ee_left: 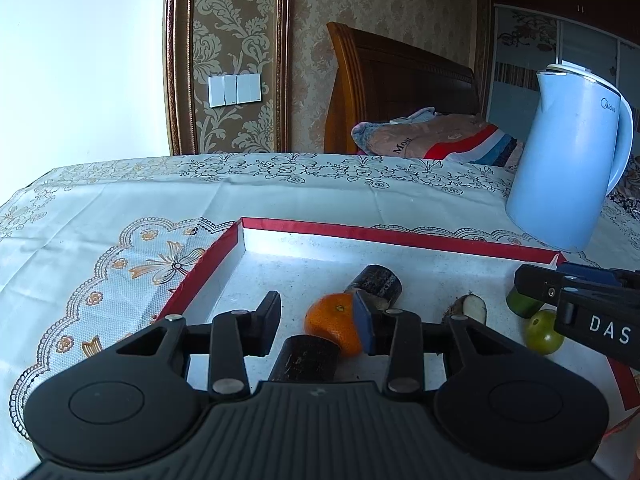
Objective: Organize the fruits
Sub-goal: 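Open the left tool to drop the eggplant piece while the right tool releases its slice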
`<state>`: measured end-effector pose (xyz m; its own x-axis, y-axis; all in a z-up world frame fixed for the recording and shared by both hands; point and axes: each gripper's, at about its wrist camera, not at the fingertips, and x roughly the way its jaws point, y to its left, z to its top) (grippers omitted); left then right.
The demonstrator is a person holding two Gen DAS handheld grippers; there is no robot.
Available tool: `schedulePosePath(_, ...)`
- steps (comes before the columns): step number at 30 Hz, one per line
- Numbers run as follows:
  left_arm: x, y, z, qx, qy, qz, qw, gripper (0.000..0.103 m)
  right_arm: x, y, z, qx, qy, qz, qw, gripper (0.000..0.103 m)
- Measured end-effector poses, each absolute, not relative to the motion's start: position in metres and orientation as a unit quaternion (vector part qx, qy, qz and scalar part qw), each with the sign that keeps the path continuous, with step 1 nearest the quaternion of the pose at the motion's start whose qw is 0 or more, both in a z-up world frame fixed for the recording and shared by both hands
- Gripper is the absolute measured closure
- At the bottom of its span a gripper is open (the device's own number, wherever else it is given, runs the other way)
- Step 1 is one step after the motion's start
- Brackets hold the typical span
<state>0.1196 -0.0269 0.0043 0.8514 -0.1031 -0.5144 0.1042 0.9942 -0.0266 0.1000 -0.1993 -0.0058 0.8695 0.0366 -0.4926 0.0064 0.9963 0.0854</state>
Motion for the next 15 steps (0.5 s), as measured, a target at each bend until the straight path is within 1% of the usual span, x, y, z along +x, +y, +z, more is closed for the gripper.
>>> schedulePosePath(6,0.1189,-0.0230,0.0049,-0.008,0.271,-0.057,0.961,0.064,0.0988,-0.1999,-0.0056,0.046,0.255,0.008,0.966,0.064)
schedulePosePath(7,0.1187,-0.0222,0.0048,-0.010,0.272,-0.057,0.961,0.062,0.0984,-0.1998,-0.0055,0.046,0.254,0.008,0.966,0.061)
schedulePosePath(8,0.1186,-0.0213,0.0047,-0.012,0.273,-0.055,0.960,0.057,0.0976,-0.1997,-0.0055,0.046,0.253,0.007,0.966,0.054)
schedulePosePath(9,0.1182,-0.0203,0.0045,-0.015,0.273,-0.054,0.960,0.052,0.0966,-0.1996,-0.0053,0.045,0.249,0.004,0.967,0.051)
schedulePosePath(14,0.1171,-0.0175,0.0052,-0.020,0.272,-0.052,0.961,0.051,0.0938,-0.1982,-0.0045,0.041,0.246,0.004,0.968,0.050)
schedulePosePath(15,0.1175,-0.0174,0.0050,-0.020,0.274,-0.052,0.960,0.051,0.0939,-0.1983,-0.0048,0.041,0.248,0.004,0.968,0.046)
